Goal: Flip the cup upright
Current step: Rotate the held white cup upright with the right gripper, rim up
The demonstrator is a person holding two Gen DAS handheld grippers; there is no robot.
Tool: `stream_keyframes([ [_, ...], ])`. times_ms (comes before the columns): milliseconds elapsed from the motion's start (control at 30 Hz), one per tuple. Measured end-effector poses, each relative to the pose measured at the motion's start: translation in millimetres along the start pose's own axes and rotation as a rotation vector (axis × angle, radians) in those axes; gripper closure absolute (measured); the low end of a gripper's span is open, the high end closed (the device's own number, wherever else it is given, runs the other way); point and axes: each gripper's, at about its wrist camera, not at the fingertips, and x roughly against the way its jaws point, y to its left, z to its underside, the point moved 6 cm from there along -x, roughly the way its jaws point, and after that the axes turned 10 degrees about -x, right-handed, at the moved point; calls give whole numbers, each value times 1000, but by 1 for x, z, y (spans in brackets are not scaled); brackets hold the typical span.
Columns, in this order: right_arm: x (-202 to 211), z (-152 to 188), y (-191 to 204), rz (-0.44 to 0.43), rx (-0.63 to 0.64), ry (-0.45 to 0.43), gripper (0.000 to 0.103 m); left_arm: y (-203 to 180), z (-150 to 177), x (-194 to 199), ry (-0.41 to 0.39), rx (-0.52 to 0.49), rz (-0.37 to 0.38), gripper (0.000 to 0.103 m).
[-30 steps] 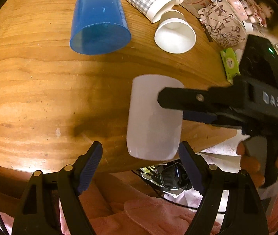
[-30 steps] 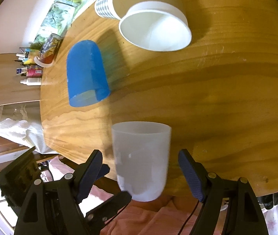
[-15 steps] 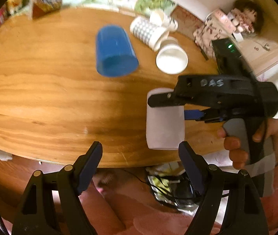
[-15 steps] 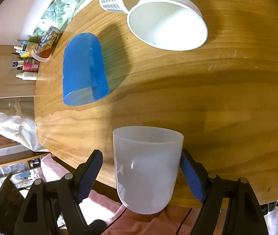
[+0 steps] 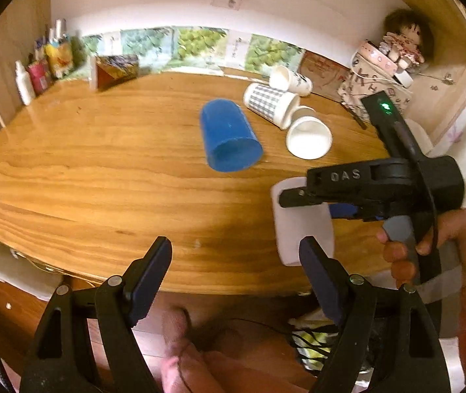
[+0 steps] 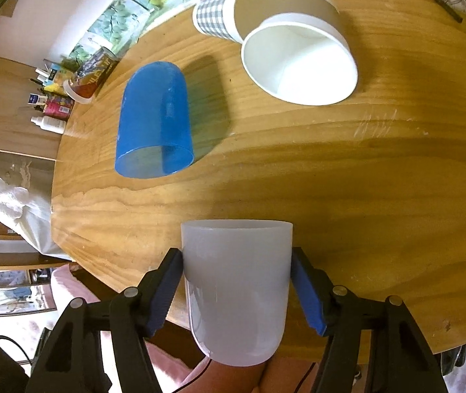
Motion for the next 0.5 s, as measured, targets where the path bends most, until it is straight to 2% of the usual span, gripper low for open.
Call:
stream_keyframes([
  [200,5,6,-2,-7,-27,-75,37,5,-4,11,-76,-26,-42,20],
  [500,9,10,1,-42,-84,-193,37,18,-6,20,-115,-68,-50,20],
])
